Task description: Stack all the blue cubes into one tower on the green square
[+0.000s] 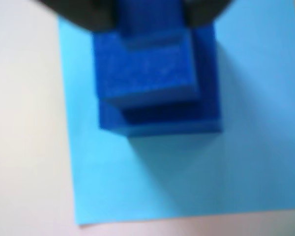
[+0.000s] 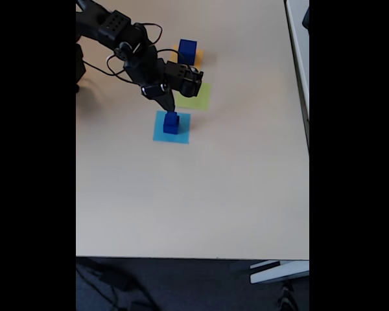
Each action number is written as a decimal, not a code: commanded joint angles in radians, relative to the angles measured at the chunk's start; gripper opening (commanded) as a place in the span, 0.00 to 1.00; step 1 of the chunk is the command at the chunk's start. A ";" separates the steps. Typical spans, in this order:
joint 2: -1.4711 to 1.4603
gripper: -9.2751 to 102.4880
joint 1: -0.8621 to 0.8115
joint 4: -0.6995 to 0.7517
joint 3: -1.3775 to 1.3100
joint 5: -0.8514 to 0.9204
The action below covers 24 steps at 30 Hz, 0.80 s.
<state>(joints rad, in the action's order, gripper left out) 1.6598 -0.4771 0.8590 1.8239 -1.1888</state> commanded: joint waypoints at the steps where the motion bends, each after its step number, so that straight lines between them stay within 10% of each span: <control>1: 0.006 0.09 0.000 -0.037 0.003 -0.009; 24: -0.003 0.09 -0.009 -0.094 0.043 -0.005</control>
<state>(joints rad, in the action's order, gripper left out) 1.6536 -0.4771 0.7885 1.8715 -1.1904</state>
